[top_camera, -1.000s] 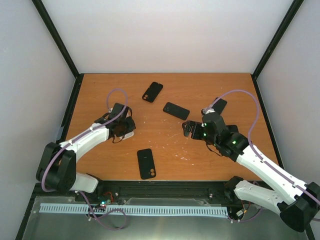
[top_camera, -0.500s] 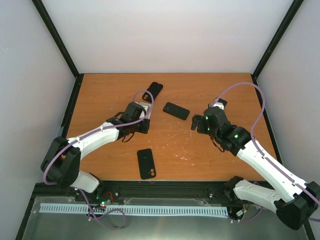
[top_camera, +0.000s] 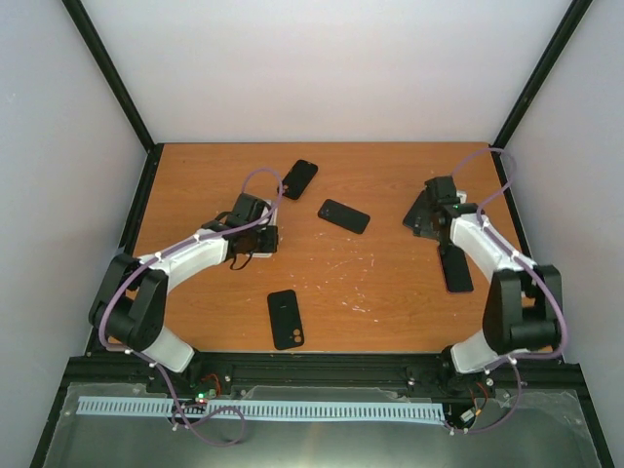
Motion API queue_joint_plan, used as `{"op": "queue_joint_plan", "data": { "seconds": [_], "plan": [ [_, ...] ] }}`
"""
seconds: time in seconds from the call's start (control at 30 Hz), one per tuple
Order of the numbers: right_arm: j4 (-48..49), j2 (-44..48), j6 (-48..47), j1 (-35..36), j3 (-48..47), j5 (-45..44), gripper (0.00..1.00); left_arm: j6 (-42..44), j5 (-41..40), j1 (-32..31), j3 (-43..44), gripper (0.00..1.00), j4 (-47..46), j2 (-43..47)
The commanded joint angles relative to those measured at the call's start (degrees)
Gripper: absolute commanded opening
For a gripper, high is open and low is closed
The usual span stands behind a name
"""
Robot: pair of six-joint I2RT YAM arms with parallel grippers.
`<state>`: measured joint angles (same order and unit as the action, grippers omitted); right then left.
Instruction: Put the phone into the phone case
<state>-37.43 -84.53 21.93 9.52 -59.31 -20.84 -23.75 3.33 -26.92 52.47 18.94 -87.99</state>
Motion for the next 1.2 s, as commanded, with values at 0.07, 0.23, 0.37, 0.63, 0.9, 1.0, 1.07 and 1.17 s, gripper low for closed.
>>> {"op": "queue_joint_plan", "data": {
  "seconds": [0.07, 0.23, 0.37, 0.63, 0.9, 1.0, 1.07, 1.17],
  "plan": [
    [0.54, -9.02, -2.23, -9.1, -2.38, 2.88, 1.0, 1.2, 5.44, 0.29, 2.87, 0.0, -2.01, -3.69],
    [1.7, -13.03, -3.8, -14.72, -3.7, 7.52, 1.0, -0.41, 6.67, 0.29, 3.26, 0.0, -3.64, -3.99],
    [3.88, -16.18, -4.69, -16.22, -5.89, 14.13, 1.0, -2.58, 7.99, 0.29, 3.11, 0.0, -5.26, -5.02],
    [3.28, -23.79, 4.22, -14.82, -16.27, 19.37, 0.87, -4.69, 10.81, 0.31, 3.21, 0.0, -7.13, -6.83],
    [1.96, -30.35, 12.55, -10.31, -26.22, 15.21, 0.9, -5.18, 12.47, 0.21, 2.93, 0.0, -8.39, -6.34],
    [-0.63, -34.4, 14.18, -8.05, -31.19, 12.41, 0.95, -4.31, 13.9, 0.11, 2.94, 0.0, -9.0, -6.89],
    [-3.48, -37.05, 14.9, -6.96, -34.41, 10.07, 0.95, -3.56, 14.14, -0.12, 3.31, 0.0, -8.84, -7.19],
    [-6.95, -40.09, 16.87, -5.98, -38.03, 5.85, 0.94, -3.18, 13.96, -0.56, 3.28, 0.0, -9.15, -6.73]
  ]
}}
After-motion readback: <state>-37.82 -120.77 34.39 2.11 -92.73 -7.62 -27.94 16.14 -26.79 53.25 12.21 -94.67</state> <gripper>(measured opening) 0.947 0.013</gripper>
